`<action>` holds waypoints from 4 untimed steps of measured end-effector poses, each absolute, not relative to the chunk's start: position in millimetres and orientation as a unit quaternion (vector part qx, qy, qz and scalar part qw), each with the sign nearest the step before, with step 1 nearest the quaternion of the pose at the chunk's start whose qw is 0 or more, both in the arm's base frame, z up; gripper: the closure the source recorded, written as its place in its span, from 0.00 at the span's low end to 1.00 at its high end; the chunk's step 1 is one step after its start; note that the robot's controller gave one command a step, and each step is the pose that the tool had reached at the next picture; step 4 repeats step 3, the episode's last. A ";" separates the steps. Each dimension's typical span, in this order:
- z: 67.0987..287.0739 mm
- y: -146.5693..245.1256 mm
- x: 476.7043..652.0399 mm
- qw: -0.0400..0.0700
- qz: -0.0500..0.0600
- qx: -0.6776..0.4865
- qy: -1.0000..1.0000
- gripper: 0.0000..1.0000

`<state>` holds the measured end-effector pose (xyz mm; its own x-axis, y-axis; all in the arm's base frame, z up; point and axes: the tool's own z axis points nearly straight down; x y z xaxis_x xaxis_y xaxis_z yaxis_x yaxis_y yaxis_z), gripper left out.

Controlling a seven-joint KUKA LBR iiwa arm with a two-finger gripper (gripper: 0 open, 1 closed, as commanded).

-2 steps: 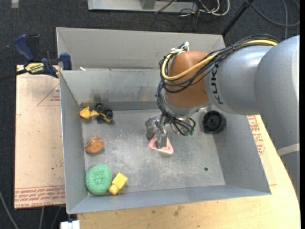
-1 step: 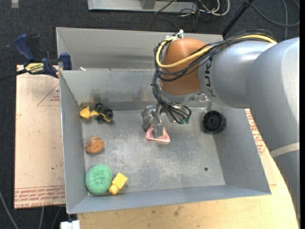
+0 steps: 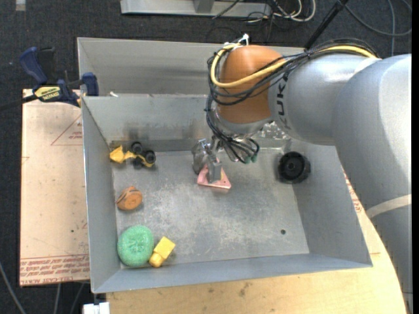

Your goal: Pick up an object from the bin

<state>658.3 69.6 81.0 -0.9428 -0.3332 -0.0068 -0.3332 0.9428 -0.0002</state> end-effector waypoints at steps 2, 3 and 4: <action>238.4 61.2 641.9 0.002 0.001 -0.169 0.986 1.00; 238.3 61.1 641.9 0.002 0.001 -0.169 0.986 1.00; 238.3 61.1 641.9 0.002 0.001 -0.169 0.986 1.00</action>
Offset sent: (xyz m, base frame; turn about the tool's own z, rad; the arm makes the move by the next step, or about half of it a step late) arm 0.0000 0.0000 0.0000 0.0000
